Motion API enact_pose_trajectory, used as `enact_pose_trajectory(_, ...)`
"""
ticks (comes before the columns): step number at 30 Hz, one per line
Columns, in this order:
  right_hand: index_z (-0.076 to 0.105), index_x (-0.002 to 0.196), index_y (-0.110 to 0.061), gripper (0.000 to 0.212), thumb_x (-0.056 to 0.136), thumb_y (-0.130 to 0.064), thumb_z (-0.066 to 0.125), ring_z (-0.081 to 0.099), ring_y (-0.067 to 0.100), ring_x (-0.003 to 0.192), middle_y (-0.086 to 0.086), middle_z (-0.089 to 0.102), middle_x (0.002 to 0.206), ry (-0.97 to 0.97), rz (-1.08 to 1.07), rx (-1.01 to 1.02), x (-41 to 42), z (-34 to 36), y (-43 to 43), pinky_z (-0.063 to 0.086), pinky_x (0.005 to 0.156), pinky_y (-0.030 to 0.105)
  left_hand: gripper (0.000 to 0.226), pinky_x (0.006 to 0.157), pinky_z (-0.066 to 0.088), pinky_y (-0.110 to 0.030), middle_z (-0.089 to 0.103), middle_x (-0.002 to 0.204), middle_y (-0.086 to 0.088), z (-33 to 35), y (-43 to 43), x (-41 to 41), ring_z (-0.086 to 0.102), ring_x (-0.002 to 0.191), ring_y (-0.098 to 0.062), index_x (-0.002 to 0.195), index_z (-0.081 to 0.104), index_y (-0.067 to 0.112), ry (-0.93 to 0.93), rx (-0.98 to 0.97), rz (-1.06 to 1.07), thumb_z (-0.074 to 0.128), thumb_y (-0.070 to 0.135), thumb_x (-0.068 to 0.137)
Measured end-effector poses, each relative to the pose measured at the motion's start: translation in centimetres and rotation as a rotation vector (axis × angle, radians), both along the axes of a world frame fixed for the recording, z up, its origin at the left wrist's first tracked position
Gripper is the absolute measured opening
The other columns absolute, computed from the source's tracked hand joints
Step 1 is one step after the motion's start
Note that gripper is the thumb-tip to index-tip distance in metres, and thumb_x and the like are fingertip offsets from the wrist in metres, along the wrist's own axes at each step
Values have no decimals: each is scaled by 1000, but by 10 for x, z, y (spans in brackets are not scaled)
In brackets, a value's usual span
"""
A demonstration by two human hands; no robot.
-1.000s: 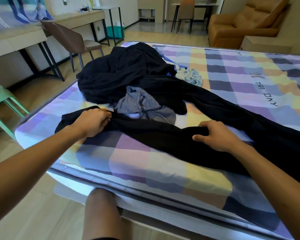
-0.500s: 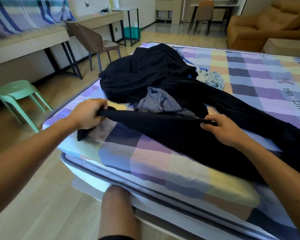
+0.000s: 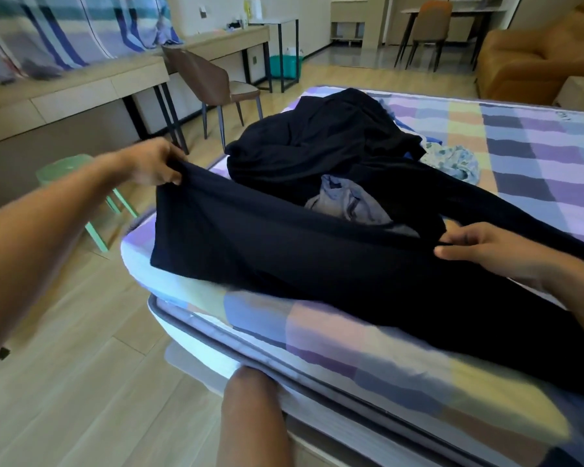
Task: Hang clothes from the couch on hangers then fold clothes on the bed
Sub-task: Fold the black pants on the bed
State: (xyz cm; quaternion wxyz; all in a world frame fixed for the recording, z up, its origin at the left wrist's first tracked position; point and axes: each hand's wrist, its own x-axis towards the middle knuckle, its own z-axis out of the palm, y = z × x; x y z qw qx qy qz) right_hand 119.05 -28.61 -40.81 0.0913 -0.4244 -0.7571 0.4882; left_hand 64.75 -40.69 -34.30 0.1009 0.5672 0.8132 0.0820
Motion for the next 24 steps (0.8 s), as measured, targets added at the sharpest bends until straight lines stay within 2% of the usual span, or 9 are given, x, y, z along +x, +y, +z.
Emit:
enact_pose_trajectory(5, 73, 76, -4, 28, 92, -28, 72, 66, 40, 77, 23, 67, 77, -218, -60, 183, -10, -48, 18, 47, 70, 32, 21, 85, 53, -39, 71, 101, -14, -84, 19, -3, 66, 90, -30, 107, 73, 0, -232, 172, 284, 71, 15, 93)
enact_pose_trajectory(8, 62, 76, 1, 61, 84, -59, 69, 53, 30, 64, 11, 50, 63, -120, -49, 186, -13, -31, 10, 39, 59, 23, 18, 82, 45, -32, 66, 105, -14, -105, 24, 8, 59, 92, -23, 114, 67, 3, -375, 367, 291, 57, 12, 102)
enact_pose_trajectory(9, 59, 80, 2, 70, 80, -67, 68, 53, 29, 65, 14, 48, 65, -59, -32, 157, -12, -23, 7, 43, 63, 26, 18, 80, 46, -29, 66, 107, -15, -104, 31, 10, 59, 91, -21, 116, 65, 6, -423, 444, 252, 54, 12, 103)
enact_pose_trajectory(11, 64, 98, 3, 55, 88, -51, 71, 62, 30, 79, 24, 59, 84, 27, -76, -2, -7, -7, 3, 50, 85, 39, 14, 70, 49, -15, 65, 103, -14, -86, 38, 7, 57, 78, -14, 113, 62, 12, -478, 545, 168, 50, 10, 105)
enact_pose_trajectory(13, 70, 110, -9, 46, 81, -44, 73, 66, 15, 93, 8, 72, 98, -26, -159, -81, -1, -4, 13, 50, 92, 33, 10, 63, 51, -12, 64, 91, -12, -70, 46, -1, 57, 73, -16, 109, 61, 11, -420, 516, 133, 52, 11, 105)
enact_pose_trajectory(16, 66, 96, -11, 58, 75, -65, 73, 63, 16, 83, 4, 69, 92, -196, -148, 241, -6, -19, 25, 45, 77, 34, 23, 88, 53, -43, 66, 108, -26, -72, 59, -10, 63, 100, -44, 112, 64, 6, -58, 307, 255, 64, 24, 98)
enact_pose_trajectory(18, 59, 105, -14, 35, 88, -39, 75, 59, 24, 87, 9, 62, 99, -231, -241, 503, -12, -39, 22, 43, 78, 36, 31, 93, 50, -51, 61, 121, -22, -80, 57, 6, 59, 111, -44, 118, 61, 14, 85, 278, 335, 66, 32, 93)
enact_pose_trajectory(21, 54, 99, -17, 23, 90, -23, 74, 52, 19, 78, 2, 53, 91, -33, -292, 805, -9, -38, -14, 41, 69, 34, 7, 78, 49, -42, 61, 100, -13, -87, 44, 80, 61, 90, -37, 98, 60, 26, 99, 496, -89, 62, 22, 93)
enact_pose_trajectory(24, 56, 79, -20, 22, 88, -23, 76, 49, 9, 61, -6, 54, 68, 88, -58, 709, 21, -30, -62, 38, 58, 22, 12, 65, 42, -27, 56, 81, 10, -91, 6, 182, 55, 70, -10, 86, 58, 30, -66, 421, -709, 59, 22, 93)
